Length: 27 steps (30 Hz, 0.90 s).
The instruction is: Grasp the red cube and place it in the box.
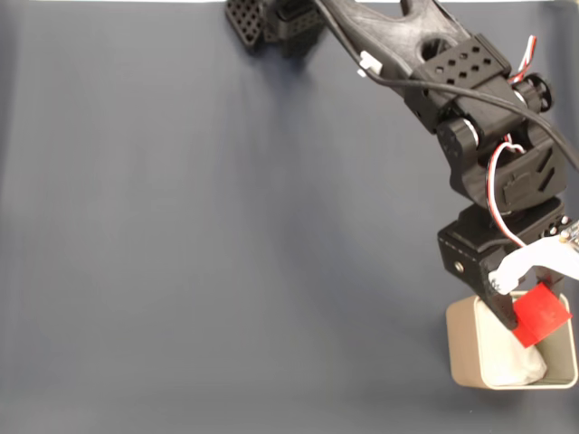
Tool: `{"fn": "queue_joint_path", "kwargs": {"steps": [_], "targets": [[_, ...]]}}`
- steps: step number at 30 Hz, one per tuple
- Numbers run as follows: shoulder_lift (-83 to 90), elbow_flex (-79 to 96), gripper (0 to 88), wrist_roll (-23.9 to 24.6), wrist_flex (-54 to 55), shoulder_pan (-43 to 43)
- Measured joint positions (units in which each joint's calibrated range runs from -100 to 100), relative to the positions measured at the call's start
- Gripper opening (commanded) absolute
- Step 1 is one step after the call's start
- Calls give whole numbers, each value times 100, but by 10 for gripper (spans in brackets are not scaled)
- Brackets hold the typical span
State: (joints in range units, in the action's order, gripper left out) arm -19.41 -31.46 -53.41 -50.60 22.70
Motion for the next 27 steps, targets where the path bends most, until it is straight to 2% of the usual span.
{"fn": "queue_joint_path", "kwargs": {"steps": [27], "targets": [[-608,-678,0,0,64,45]]}}
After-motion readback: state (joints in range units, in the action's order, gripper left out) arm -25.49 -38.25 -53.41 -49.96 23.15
